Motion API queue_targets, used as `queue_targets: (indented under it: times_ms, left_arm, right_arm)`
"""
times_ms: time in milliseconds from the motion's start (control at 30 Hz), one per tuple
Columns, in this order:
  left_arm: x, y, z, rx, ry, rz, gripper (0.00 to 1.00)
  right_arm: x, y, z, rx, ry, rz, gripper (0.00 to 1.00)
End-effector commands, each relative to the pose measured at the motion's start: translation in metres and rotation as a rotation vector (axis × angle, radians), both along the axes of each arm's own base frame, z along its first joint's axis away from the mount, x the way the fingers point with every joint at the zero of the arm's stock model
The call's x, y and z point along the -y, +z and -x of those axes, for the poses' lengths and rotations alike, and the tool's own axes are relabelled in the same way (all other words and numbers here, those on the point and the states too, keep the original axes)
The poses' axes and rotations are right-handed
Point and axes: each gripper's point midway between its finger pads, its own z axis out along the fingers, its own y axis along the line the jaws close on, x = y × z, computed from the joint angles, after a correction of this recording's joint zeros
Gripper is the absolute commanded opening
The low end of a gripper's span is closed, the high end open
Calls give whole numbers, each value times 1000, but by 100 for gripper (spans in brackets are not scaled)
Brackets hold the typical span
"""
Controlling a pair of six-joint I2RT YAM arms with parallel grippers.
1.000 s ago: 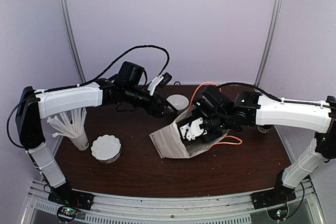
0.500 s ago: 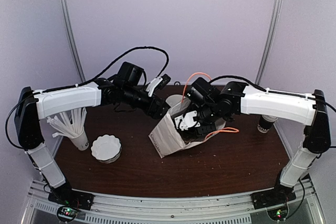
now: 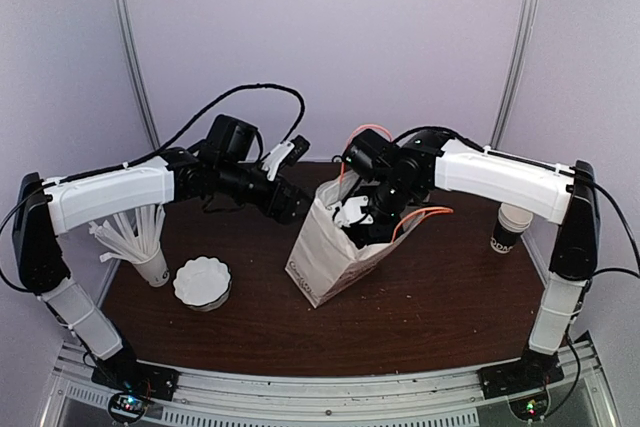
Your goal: Pack the takeout coffee
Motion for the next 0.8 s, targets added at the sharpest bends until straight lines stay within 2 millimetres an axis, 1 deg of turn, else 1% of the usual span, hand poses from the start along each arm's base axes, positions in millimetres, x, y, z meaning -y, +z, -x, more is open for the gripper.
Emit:
queue_targets:
  times_ms: [0, 167, 233, 300, 433, 467, 533, 600, 667, 767]
  left_arm:
    - [-8, 5, 3, 20, 4, -3, 87]
    - [-13, 8, 3, 27, 18, -7, 87]
    - [-18, 17, 5, 44, 33, -9, 87]
    - [-23, 34, 10, 71, 36, 14, 87]
    - [-27, 79, 31, 96, -9, 123, 87]
    - [-26, 87, 35, 90, -22, 144, 87]
    - [-25, 102, 42, 81, -42, 179, 87]
    - [-22, 105, 42, 60, -41, 177, 87]
    - [-18, 103, 42, 34, -54, 155, 87]
    - [-11, 92, 41, 15, -59, 82, 85]
  right_arm:
    - [5, -3, 25, -181, -19, 33, 63]
    - [10, -14, 42, -313, -65, 95, 62]
    - [10, -18, 44, -337, -84, 98, 62]
    - [10, -19, 44, -334, -97, 90, 62]
    - [8, -20, 40, -308, -111, 59, 62]
    - [5, -19, 39, -296, -103, 41, 62]
    - [5, -25, 38, -292, -97, 33, 62]
    - [3, -31, 39, -304, -96, 30, 62]
    - [2, -37, 41, -322, -98, 30, 63]
    - [1, -45, 41, -340, -100, 33, 62]
